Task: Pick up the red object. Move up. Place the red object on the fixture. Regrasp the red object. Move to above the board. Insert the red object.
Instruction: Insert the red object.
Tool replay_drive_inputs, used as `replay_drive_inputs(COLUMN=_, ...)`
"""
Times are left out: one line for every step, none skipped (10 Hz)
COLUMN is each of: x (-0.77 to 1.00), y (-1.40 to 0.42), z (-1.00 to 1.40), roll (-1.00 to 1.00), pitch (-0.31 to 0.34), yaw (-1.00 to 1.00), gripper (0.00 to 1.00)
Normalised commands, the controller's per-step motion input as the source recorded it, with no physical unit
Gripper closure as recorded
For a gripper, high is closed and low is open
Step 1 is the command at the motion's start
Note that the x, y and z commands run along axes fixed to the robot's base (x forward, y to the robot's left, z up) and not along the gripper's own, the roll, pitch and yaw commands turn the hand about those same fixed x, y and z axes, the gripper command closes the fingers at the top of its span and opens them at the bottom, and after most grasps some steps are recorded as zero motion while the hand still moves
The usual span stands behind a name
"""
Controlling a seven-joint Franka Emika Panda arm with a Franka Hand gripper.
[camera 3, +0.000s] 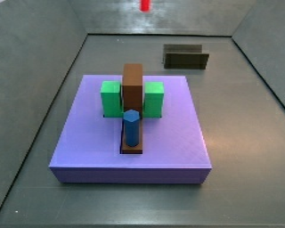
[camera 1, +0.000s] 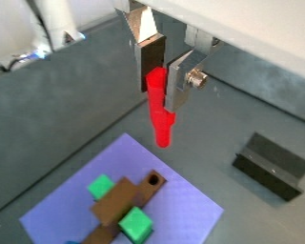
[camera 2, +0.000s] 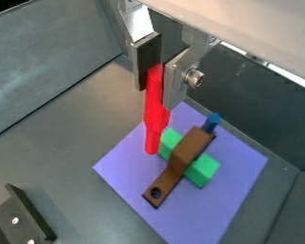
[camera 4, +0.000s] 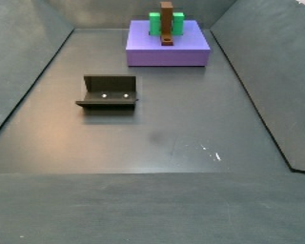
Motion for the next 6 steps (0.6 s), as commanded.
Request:
replay_drive_inputs(x=0.32, y=0.43, z=-0.33, roll=-0.42, pitch=-0.093, yaw=-0.01, gripper=1.00)
replay_drive_inputs(x=0.21, y=0.25, z=-0.48, roll=-0.34, pitch=-0.143, yaw=-0.03, gripper=1.00)
replay_drive_inputs(x=0.00, y=0.10, z=-0.57, roll=-0.29, pitch=-0.156, yaw=0.09, gripper=1.00)
replay_drive_inputs(x=-0.30, y=0.02, z=-0.54, roll=-0.10, pitch=-0.300, yaw=0.35, gripper=1.00)
replay_drive_inputs(x=-0.30, y=0.00, z=-0.46, roll=-0.09, pitch=-0.354, yaw=0.36, gripper=1.00)
replay_drive_inputs(x=-0.31, y=0.00, z=-0.46, roll=-0.07, pitch=-0.364, yaw=0.30, gripper=1.00)
